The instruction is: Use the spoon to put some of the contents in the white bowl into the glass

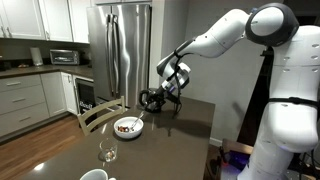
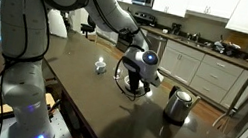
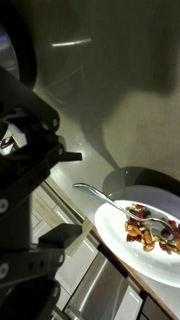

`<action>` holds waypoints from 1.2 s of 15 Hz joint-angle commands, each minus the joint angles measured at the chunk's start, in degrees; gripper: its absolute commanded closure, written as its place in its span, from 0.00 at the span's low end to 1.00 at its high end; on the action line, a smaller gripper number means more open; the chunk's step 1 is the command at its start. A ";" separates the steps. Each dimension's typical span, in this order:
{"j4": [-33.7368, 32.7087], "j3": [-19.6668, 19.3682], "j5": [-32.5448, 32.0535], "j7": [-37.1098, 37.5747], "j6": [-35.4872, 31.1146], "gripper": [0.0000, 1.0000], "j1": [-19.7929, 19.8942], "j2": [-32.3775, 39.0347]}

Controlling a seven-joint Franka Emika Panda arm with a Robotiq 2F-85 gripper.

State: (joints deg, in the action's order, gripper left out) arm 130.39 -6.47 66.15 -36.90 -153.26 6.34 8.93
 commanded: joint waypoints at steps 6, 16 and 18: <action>3.26 -0.91 -20.24 9.08 0.59 0.38 -0.36 -8.33; -3.05 -2.10 -36.81 17.33 24.62 0.37 0.51 -15.75; -5.01 -2.25 -41.43 20.07 28.10 0.35 0.47 -16.26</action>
State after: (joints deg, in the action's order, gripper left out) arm 127.78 -8.56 30.52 -21.24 -130.23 6.50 -6.25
